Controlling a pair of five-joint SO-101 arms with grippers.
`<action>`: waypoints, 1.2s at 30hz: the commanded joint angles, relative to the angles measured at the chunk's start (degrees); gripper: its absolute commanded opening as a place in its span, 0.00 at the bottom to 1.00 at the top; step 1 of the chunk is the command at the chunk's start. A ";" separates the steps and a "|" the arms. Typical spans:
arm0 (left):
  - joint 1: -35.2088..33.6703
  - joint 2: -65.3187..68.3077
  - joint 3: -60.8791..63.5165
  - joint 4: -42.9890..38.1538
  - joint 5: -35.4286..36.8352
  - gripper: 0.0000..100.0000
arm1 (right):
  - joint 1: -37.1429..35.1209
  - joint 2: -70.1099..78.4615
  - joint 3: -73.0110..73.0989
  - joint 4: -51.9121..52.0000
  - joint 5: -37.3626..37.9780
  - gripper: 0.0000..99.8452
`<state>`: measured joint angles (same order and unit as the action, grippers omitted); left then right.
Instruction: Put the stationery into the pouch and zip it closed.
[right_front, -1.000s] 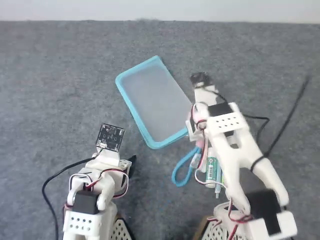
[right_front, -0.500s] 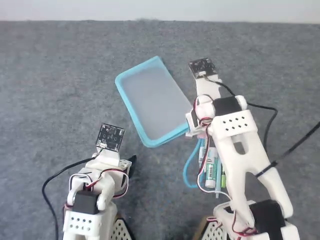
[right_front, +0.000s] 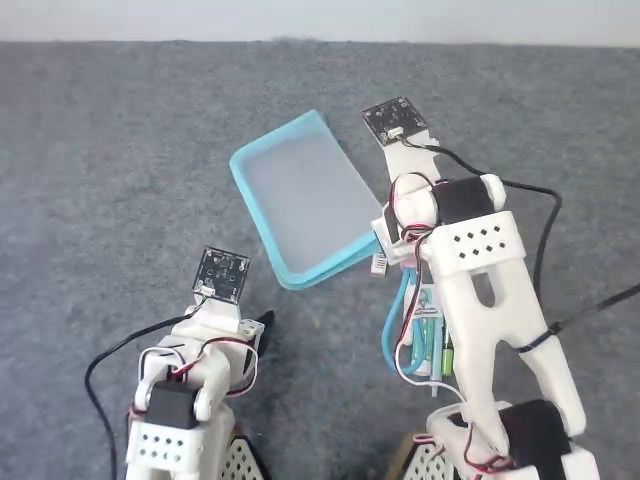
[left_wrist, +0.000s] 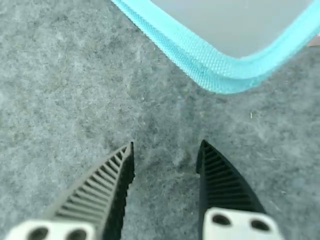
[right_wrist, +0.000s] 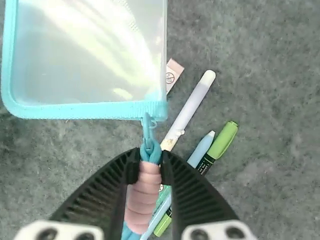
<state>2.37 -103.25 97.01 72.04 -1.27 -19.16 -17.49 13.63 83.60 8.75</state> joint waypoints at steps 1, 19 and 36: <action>0.35 -1.05 -0.40 0.26 0.62 0.20 | -0.31 -3.74 -3.34 -0.04 0.18 0.01; 0.09 -1.05 -0.40 0.26 0.53 0.20 | -1.10 -4.26 -3.34 0.48 0.09 0.01; -0.09 -1.05 -0.40 0.26 0.62 0.20 | -4.88 -4.26 -1.32 -3.91 0.18 0.01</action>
<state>2.29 -103.25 97.01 72.04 -1.27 -22.42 -17.49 13.63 81.76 8.75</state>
